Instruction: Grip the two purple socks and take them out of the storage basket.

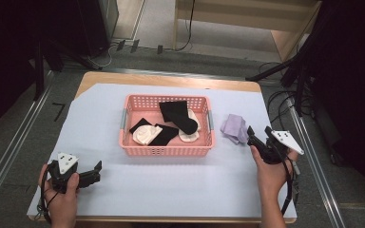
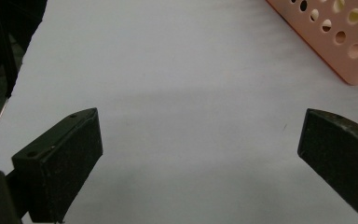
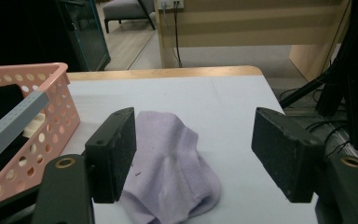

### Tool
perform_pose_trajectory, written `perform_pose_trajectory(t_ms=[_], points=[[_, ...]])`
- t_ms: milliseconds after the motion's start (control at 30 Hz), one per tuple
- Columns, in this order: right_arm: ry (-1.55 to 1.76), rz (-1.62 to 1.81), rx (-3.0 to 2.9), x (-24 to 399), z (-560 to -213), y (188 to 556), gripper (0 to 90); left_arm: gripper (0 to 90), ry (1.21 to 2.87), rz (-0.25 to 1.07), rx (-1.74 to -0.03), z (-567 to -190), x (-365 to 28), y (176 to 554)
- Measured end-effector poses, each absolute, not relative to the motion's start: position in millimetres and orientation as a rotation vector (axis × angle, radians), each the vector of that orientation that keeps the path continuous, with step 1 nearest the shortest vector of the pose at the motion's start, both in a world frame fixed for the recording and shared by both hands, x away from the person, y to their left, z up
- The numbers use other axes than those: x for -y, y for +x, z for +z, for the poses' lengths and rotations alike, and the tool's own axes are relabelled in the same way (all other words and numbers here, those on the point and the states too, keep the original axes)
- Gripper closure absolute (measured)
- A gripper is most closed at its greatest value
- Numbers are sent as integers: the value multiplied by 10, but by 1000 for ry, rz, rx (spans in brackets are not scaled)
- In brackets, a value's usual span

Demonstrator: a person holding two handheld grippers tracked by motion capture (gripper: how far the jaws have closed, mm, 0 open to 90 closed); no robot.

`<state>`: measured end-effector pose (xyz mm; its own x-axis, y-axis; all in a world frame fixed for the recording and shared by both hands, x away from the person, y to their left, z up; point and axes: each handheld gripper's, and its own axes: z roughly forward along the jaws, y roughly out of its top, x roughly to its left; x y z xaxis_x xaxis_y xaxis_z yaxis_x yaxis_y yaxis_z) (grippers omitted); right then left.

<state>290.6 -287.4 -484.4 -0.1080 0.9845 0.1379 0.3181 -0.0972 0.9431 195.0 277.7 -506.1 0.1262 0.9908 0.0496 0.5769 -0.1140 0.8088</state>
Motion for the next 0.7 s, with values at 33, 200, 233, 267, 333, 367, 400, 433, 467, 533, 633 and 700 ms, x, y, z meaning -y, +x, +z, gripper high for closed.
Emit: perform_pose_trajectory(t_ms=[33, 200, 233, 267, 333, 367, 400, 433, 467, 533, 633, 700], points=[[1472, 1230, -1484, 2874, -4844, 2906, 314, 6, 1770, 831, -1518, -5062, -2777, 1951], [1476, 1238, -1477, 2933, -4862, 2810, 304, 6, 1774, 830, -1520, -5058, -2777, 1949], [1471, 1242, -1472, 2946, -4872, 2794, 298, 5, 1775, 831, -1520, -5058, -2778, 1948], [1479, 1242, -1470, 2958, -4878, 2774, 290, 6, 1772, 833, -1518, -5061, -2777, 1948], [1475, 1246, -1469, 2991, -4898, 2736, 275, 5, 1771, 834, -1517, -5062, -2776, 1950], [1485, 1242, -1467, 3010, -4910, 2711, 272, 5, 1772, 834, -1516, -5061, -2776, 1950], [1502, 1240, -1463, 3020, -4915, 2695, 271, 5, 1772, 835, -1516, -5061, -2775, 1950], [1517, 1243, -1462, 3039, -4922, 2676, 270, 5, 1772, 835, -1517, -5061, -2774, 1949], [1530, 1247, -1455, 3055, -4929, 2656, 269, 6, 1771, 839, -1517, -5063, -2773, 1950], [1525, 1253, -1444, 3096, -4947, 2610, 268, 5, 1770, 837, -1519, -5062, -2771, 1948], [1519, 1257, -1436, 3139, -4965, 2556, 268, 6, 1771, 838, -1518, -5062, -2771, 1948], [1516, 1261, -1433, 3166, -4980, 2517, 259, 6, 1773, 839, -1519, -5061, -2770, 1948]])
